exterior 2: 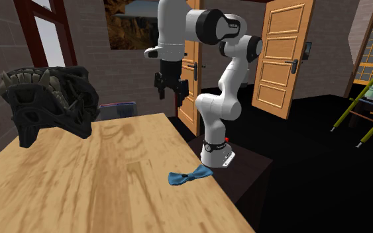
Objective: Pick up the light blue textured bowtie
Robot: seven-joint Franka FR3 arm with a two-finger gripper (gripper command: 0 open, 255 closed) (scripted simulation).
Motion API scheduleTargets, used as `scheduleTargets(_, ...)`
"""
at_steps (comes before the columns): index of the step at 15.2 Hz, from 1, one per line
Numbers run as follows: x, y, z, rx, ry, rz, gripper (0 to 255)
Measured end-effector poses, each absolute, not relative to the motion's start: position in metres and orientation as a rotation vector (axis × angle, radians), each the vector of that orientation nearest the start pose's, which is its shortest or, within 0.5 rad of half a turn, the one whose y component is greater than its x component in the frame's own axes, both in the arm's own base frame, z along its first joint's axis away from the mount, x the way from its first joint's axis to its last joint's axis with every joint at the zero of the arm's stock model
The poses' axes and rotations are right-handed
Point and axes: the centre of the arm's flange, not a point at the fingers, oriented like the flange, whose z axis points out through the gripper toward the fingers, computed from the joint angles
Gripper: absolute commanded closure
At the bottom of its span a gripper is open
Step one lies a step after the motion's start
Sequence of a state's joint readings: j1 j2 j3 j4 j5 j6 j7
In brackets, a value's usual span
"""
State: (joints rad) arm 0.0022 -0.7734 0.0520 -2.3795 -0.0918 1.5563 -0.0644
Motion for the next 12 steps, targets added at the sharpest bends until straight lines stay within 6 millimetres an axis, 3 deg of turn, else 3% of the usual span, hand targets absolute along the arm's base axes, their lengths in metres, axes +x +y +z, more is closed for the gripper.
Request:
scheduleTargets(3,0.316,0.023,0.571,-3.261,-0.153,0.08,0)
scheduleTargets(12,0.375,0.114,0.56,-3.233,-0.029,0.039,0)
